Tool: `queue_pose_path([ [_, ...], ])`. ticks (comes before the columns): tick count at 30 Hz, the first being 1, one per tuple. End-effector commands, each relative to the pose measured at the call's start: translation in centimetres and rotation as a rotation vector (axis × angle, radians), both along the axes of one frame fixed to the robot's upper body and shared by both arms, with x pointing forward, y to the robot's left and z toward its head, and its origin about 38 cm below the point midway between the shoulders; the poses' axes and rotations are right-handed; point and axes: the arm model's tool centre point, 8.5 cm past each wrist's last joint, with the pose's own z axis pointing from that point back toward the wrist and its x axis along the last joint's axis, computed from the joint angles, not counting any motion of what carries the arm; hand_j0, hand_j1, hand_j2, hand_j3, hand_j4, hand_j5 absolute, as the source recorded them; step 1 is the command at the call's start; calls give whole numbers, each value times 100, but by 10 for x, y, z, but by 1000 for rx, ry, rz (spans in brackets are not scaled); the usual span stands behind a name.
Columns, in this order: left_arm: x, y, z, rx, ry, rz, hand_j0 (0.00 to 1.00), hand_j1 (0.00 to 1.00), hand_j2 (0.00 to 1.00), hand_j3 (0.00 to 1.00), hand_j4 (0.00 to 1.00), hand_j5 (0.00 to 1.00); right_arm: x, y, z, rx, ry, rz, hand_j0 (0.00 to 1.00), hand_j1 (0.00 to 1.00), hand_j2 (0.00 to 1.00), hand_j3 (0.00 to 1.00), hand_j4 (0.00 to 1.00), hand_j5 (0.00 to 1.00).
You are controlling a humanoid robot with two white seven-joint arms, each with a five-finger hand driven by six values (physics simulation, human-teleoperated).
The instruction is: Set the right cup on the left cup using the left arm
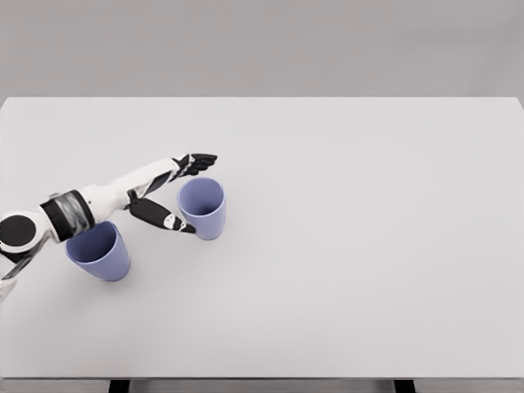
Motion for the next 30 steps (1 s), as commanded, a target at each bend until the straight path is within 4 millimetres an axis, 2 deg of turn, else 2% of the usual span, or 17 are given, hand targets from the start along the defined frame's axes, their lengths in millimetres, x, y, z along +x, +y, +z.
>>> queue_pose_path([
  [1,0,-3,-5,-4,13,-4,100,100,100,100,100,100,0,0,0,0,0,0,100,100,100,100,100,100],
  [30,10,-2,-7,34,0,6,100,100,100,100,100,100,0,0,0,0,0,0,100,100,100,100,100,100],
])
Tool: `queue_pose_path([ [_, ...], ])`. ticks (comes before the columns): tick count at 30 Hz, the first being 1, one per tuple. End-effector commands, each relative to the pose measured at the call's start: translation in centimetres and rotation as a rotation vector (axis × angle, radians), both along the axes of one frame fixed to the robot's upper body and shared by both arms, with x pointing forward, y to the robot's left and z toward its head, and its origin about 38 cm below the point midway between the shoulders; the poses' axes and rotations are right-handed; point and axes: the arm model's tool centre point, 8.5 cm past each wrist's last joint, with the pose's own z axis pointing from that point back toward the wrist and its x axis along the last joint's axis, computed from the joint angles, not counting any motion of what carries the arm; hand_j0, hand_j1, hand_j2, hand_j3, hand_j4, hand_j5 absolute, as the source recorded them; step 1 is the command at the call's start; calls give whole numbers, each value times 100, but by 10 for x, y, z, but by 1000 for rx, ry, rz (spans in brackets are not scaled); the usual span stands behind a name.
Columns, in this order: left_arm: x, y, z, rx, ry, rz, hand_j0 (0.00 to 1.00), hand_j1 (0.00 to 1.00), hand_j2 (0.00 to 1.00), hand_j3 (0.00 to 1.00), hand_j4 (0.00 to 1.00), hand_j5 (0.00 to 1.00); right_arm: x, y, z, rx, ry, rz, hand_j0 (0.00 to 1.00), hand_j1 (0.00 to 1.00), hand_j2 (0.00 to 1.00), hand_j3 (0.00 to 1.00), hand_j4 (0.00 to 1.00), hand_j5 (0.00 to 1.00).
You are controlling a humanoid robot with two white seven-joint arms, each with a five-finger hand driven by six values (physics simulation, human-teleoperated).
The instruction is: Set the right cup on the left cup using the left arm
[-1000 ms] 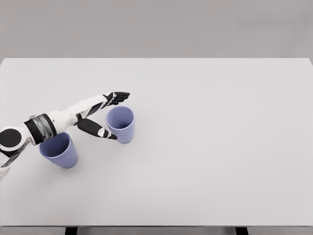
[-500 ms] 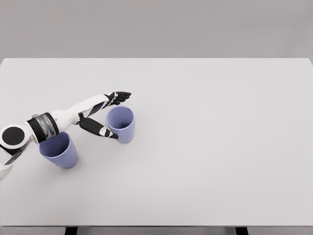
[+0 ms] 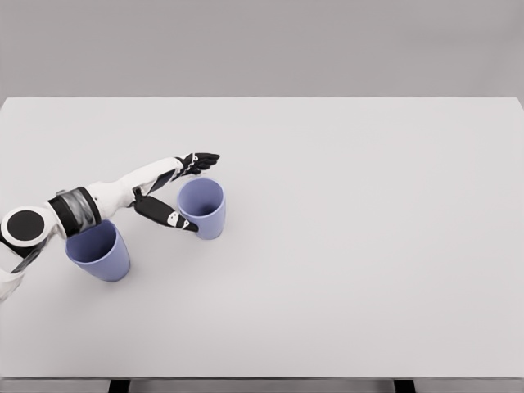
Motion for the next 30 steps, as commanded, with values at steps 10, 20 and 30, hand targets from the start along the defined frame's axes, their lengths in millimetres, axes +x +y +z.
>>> queue_pose_path([
  [10,0,0,-3,39,-20,-2,100,100,100,100,100,100,0,0,0,0,0,0,100,100,100,100,100,100],
  [20,-4,-3,-11,40,-7,3,100,100,100,100,100,100,0,0,0,0,0,0,100,100,100,100,100,100],
  [30,-7,-5,-13,31,1,-2,79,79,79,79,79,79,0,0,0,0,0,0,100,100,100,100,100,100],
])
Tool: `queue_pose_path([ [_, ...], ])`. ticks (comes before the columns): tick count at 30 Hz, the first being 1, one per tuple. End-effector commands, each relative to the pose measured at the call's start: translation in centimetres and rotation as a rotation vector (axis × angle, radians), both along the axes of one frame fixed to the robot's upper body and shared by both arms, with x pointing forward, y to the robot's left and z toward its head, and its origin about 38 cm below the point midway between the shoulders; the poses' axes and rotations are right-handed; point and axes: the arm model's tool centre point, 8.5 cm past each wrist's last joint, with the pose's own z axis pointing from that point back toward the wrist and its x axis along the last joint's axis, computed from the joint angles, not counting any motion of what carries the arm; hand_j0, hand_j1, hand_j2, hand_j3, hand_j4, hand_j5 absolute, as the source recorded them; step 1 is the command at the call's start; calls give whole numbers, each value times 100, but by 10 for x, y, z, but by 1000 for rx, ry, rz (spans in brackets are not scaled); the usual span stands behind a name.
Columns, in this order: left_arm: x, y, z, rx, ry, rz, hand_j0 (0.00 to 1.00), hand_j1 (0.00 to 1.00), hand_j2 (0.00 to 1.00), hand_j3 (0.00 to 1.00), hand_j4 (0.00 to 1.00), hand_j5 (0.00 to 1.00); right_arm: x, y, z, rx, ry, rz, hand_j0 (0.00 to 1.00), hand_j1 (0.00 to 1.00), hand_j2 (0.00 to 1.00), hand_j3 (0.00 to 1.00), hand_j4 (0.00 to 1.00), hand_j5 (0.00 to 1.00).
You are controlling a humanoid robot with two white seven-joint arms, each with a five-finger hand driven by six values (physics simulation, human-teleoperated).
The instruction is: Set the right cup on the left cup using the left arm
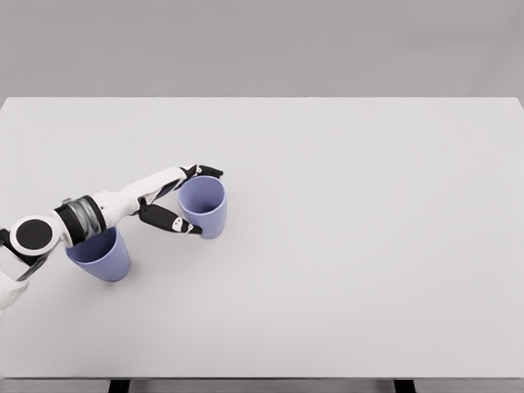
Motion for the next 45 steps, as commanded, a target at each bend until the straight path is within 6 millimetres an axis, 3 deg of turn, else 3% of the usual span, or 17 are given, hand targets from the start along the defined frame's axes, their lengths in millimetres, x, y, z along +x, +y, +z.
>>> queue_pose_path([
  [1,-1,-1,1,-4,-1,-2,73,73,73,73,73,73,0,0,0,0,0,0,100,100,100,100,100,100],
  [13,-1,-2,14,-29,-18,-9,63,63,63,63,63,63,0,0,0,0,0,0,100,100,100,100,100,100],
  [17,-2,0,19,-47,-13,-10,63,63,63,63,63,63,0,0,0,0,0,0,100,100,100,100,100,100],
  [18,-5,5,33,-54,-32,-15,63,63,63,63,63,63,0,0,0,0,0,0,100,100,100,100,100,100],
  [25,-5,8,34,-55,-28,-11,63,63,63,63,63,63,0,0,0,0,0,0,100,100,100,100,100,100],
  [26,-9,16,53,-79,-39,-13,63,63,63,63,63,63,0,0,0,0,0,0,100,100,100,100,100,100],
  [27,-9,20,55,-75,-39,-10,64,64,64,64,64,64,0,0,0,0,0,0,100,100,100,100,100,100],
  [38,-11,29,64,-87,-33,1,64,64,64,64,64,64,0,0,0,0,0,0,100,100,100,100,100,100],
  [41,-11,44,72,-83,-34,20,64,64,64,64,64,64,0,0,0,0,0,0,100,100,100,100,100,100],
  [45,-12,49,75,-87,-32,29,64,64,64,64,64,64,0,0,0,0,0,0,100,100,100,100,100,100],
])
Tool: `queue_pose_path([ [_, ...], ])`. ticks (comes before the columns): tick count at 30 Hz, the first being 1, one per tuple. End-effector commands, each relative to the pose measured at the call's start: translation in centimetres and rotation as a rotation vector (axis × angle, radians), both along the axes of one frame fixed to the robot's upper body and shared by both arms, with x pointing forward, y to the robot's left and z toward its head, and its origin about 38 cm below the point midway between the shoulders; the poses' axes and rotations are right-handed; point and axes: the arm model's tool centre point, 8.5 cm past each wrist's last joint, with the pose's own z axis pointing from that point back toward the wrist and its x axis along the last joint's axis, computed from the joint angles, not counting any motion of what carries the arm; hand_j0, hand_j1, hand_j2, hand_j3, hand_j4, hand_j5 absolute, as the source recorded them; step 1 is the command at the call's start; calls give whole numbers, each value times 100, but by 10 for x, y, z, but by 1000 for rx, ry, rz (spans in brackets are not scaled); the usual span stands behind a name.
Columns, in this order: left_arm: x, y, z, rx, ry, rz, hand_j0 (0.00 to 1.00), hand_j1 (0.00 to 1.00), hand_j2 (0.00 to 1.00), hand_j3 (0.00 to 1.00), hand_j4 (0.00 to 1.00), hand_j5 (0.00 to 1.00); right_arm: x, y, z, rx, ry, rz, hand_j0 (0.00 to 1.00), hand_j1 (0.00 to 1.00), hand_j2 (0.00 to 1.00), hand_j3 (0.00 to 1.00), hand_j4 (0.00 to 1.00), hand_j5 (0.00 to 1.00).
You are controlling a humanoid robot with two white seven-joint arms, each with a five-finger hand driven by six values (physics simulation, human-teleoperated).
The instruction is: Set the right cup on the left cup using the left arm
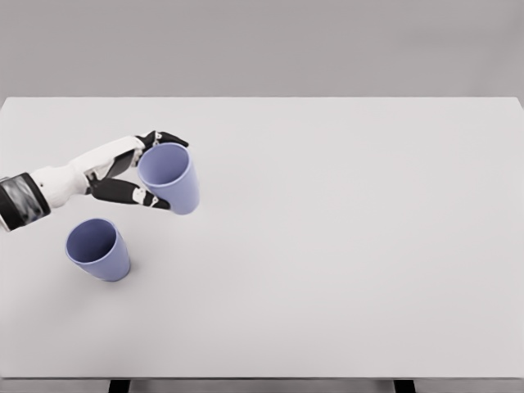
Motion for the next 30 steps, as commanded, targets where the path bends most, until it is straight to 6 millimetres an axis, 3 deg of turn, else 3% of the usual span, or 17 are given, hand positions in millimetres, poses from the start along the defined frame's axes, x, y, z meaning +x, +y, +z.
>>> queue_pose_path([
  [1,0,5,4,0,-1,7,64,64,64,64,64,64,0,0,0,0,0,0,100,100,100,100,100,100],
  [6,0,7,5,-14,8,10,64,64,64,64,64,64,0,0,0,0,0,0,100,100,100,100,100,100],
  [7,-3,18,13,-38,2,16,64,64,64,64,64,64,0,0,0,0,0,0,100,100,100,100,100,100],
  [13,-3,18,13,-38,2,16,64,64,64,64,64,64,0,0,0,0,0,0,100,100,100,100,100,100],
  [14,-7,30,21,-58,-7,15,64,64,64,64,64,64,0,0,0,0,0,0,100,100,100,100,100,100],
  [18,-7,30,21,-58,-7,15,64,64,64,64,64,64,0,0,0,0,0,0,100,100,100,100,100,100],
  [19,-11,43,28,-75,-8,20,64,64,64,64,64,64,0,0,0,0,0,0,100,100,100,100,100,100],
  [30,-17,55,36,-103,-11,24,64,64,64,64,64,64,0,0,0,0,0,0,100,100,100,100,100,100],
])
